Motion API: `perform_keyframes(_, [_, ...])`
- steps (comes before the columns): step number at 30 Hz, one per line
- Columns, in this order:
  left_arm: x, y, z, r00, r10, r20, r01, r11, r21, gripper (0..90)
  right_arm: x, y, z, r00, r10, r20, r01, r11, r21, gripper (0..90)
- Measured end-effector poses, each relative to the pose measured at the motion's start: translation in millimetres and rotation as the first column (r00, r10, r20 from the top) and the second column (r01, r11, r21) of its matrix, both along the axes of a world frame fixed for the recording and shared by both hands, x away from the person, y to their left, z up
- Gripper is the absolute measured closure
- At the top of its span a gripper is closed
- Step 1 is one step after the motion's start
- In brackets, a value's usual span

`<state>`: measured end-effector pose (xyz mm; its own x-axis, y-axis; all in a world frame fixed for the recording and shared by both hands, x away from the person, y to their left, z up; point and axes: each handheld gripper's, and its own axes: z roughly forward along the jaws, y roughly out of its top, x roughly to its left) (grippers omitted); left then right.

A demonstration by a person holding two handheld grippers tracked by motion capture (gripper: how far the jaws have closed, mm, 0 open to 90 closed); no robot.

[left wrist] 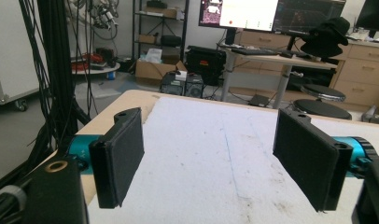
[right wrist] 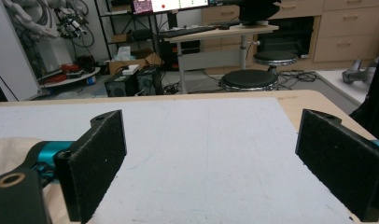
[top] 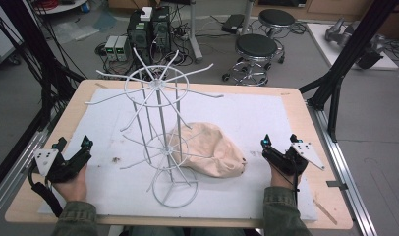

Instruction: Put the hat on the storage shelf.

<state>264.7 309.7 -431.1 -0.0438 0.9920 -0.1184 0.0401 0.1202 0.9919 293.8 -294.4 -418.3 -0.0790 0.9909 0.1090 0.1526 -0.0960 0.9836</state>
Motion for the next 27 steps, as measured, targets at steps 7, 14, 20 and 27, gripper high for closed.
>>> perform_keyframes(7, [0.0,-0.3,0.0,0.9999,-0.011,0.001,0.011,0.9999,0.003,24.8,-1.5,-0.5,0.4,1.0000,-0.001,-0.004,0.001,1.000,-0.006,7.7])
perform_keyframes(14, [1.0,0.5,-1.9,0.9997,-0.021,-0.009,0.021,0.9998,-0.004,24.8,-2.2,0.9,0.7,1.0000,-0.001,-0.004,0.001,1.000,-0.031,7.8])
perform_keyframes(20, [2.0,-4.1,-2.5,0.9994,-0.034,-0.009,0.034,0.9994,-0.004,24.8,-3.9,2.8,4.6,0.9998,0.008,0.017,-0.007,0.996,-0.086,7.7])
perform_keyframes(27, [4.6,-10.0,-4.2,0.9975,-0.067,-0.022,0.067,0.9976,-0.016,24.8,-2.4,4.9,22.5,0.9944,0.098,0.040,-0.096,0.994,-0.061,7.7])
